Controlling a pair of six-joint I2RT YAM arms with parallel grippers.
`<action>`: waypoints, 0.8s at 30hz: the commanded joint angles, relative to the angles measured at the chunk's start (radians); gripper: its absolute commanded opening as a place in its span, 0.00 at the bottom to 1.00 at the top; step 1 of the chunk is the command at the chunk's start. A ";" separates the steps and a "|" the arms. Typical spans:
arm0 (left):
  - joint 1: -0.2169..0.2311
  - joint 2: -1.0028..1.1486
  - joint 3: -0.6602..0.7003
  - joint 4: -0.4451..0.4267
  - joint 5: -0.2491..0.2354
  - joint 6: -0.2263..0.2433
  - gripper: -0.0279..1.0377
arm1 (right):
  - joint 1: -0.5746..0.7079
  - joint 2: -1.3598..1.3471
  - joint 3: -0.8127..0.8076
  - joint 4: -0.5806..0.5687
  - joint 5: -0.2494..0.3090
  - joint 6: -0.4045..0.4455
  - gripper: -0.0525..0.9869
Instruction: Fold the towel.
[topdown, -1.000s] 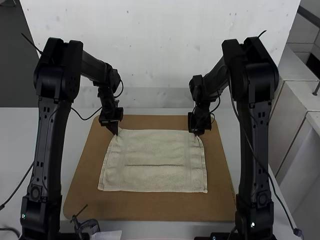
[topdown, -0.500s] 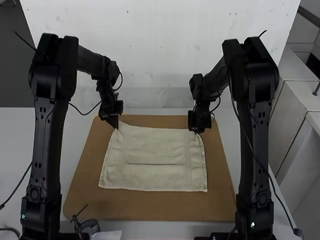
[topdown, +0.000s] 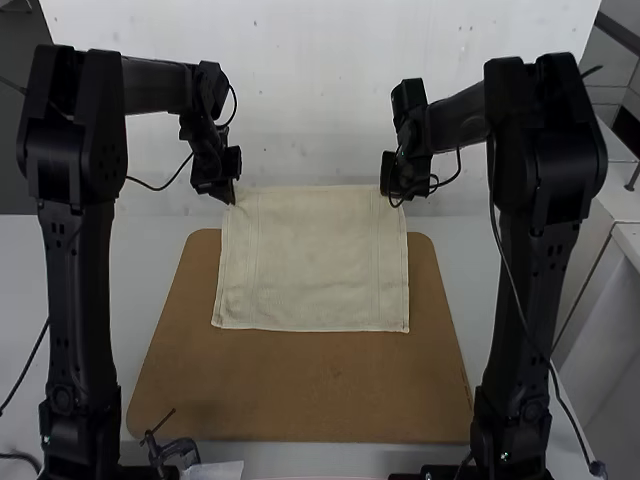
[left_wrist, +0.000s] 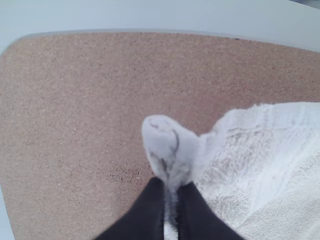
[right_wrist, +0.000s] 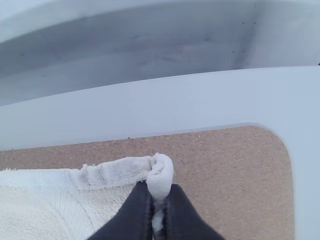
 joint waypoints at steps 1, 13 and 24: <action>0.002 -0.047 -0.051 0.007 -0.012 -0.011 0.05 | -0.009 -0.051 -0.006 -0.008 0.021 0.006 0.07; -0.018 -0.202 -0.343 0.108 -0.026 -0.002 0.05 | 0.036 -0.171 -0.236 -0.008 0.016 -0.006 0.07; -0.040 -0.330 -0.539 0.119 -0.018 0.004 0.05 | 0.056 -0.260 -0.396 -0.010 0.016 -0.034 0.07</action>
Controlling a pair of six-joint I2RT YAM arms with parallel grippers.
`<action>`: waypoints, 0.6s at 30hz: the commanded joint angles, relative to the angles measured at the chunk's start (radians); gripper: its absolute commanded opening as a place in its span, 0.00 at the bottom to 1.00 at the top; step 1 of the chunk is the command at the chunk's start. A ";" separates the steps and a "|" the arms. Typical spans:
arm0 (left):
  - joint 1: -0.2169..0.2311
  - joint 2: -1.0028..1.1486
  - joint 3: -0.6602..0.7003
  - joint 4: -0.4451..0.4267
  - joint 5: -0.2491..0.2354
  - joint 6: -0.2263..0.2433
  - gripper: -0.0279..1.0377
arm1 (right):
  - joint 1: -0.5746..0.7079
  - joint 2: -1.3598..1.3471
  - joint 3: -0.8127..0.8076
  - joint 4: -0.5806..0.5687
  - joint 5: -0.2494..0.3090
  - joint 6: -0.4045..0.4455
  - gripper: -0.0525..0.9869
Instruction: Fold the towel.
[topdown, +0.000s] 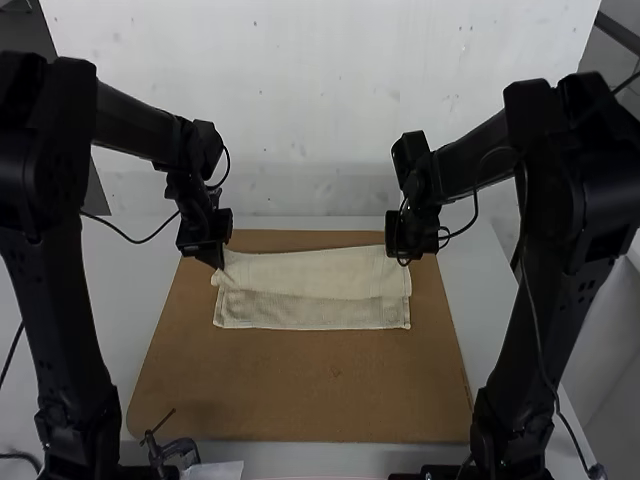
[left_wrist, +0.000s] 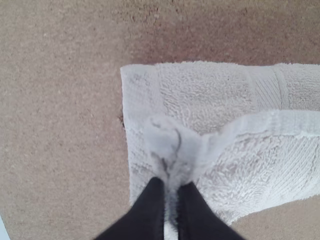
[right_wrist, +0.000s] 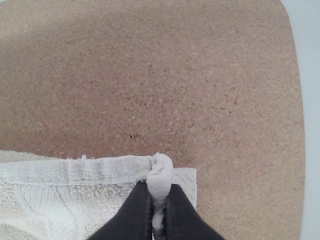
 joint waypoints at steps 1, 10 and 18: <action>-0.010 -0.102 -0.055 0.002 -0.013 0.004 0.05 | 0.004 -0.066 -0.031 0.005 0.018 -0.019 0.07; -0.030 -0.182 -0.172 0.020 -0.012 0.015 0.05 | 0.010 -0.129 -0.117 0.004 0.018 -0.028 0.07; -0.062 -0.205 -0.219 0.004 -0.010 0.027 0.05 | 0.004 -0.146 -0.135 0.004 0.018 -0.048 0.07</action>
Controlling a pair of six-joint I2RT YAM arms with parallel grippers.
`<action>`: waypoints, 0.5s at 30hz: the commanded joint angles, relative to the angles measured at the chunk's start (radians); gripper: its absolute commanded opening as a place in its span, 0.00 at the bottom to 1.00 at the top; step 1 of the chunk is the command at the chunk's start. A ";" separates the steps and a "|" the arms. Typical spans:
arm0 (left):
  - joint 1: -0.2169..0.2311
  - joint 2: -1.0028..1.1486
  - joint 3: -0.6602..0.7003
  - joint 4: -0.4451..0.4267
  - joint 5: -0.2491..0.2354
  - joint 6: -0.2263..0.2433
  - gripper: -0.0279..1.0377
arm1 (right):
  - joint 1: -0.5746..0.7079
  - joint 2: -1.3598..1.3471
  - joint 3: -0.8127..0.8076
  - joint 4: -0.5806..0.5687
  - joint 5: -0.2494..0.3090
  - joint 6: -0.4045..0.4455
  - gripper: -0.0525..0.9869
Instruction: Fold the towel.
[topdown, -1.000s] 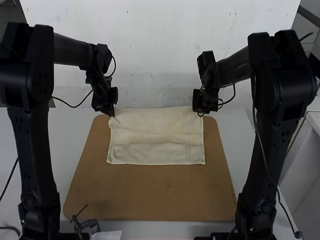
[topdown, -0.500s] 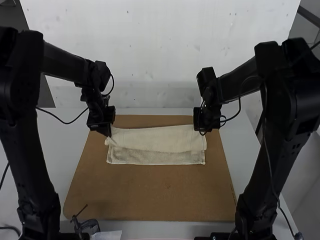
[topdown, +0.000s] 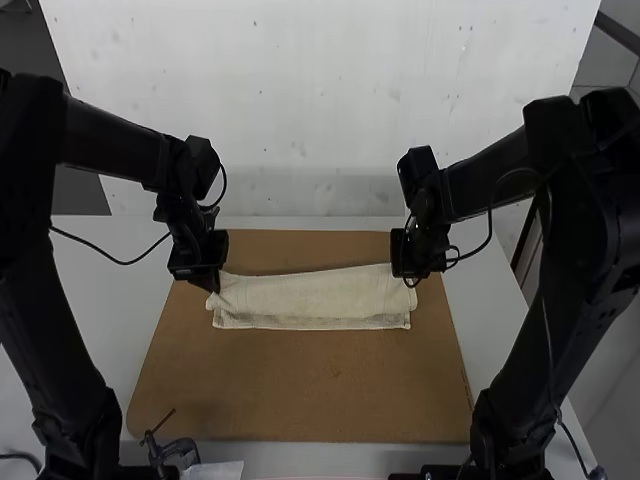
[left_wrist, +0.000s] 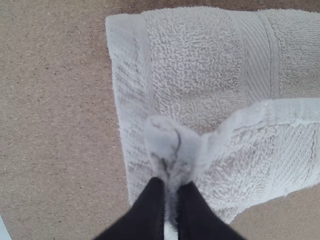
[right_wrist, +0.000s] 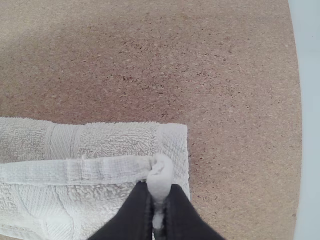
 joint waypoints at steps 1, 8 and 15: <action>-0.019 -0.026 -0.017 -0.027 -0.016 0.017 0.05 | -0.002 -0.031 -0.004 -0.002 0.028 -0.021 0.07; -0.056 -0.123 -0.048 -0.085 -0.013 0.012 0.05 | -0.013 -0.031 -0.010 0.001 0.028 -0.026 0.07; -0.042 -0.091 -0.075 -0.038 -0.016 0.006 0.05 | -0.010 -0.020 -0.015 0.035 0.028 -0.026 0.07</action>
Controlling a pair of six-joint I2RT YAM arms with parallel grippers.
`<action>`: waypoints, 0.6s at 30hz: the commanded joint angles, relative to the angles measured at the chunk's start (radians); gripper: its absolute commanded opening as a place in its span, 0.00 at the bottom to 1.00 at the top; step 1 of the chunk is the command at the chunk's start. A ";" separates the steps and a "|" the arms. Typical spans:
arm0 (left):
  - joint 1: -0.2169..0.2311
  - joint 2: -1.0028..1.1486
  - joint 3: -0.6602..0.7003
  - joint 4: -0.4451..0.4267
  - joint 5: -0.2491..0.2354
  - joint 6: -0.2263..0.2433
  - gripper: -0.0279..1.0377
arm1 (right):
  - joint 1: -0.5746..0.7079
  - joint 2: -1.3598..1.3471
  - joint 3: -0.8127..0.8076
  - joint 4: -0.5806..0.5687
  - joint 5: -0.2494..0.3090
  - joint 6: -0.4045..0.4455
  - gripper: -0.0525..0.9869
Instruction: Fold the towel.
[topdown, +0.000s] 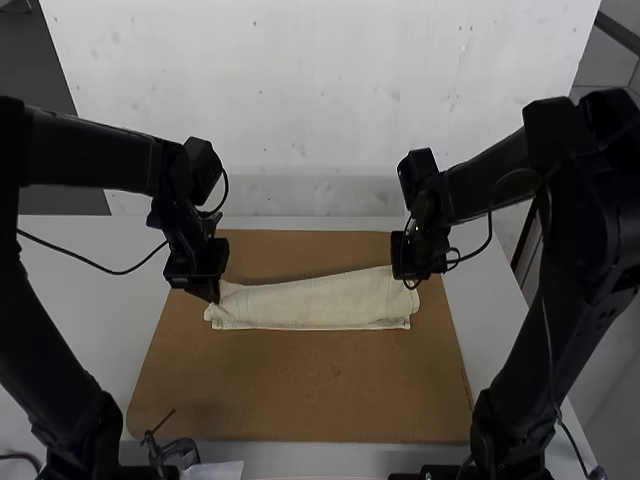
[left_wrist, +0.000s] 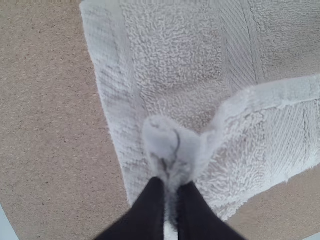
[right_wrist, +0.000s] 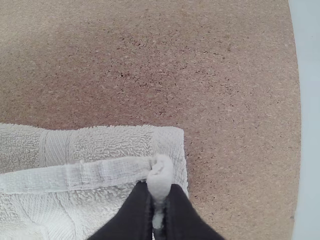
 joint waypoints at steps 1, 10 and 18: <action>0.027 0.064 -0.008 0.042 -0.021 0.000 0.05 | -0.008 -0.015 0.002 0.017 0.024 -0.005 0.07; 0.079 0.250 0.070 0.161 -0.044 -0.003 0.05 | -0.005 0.034 0.035 0.040 0.024 -0.005 0.07; 0.093 0.282 0.125 0.221 -0.067 -0.005 0.05 | -0.007 0.094 0.062 0.065 0.024 -0.003 0.07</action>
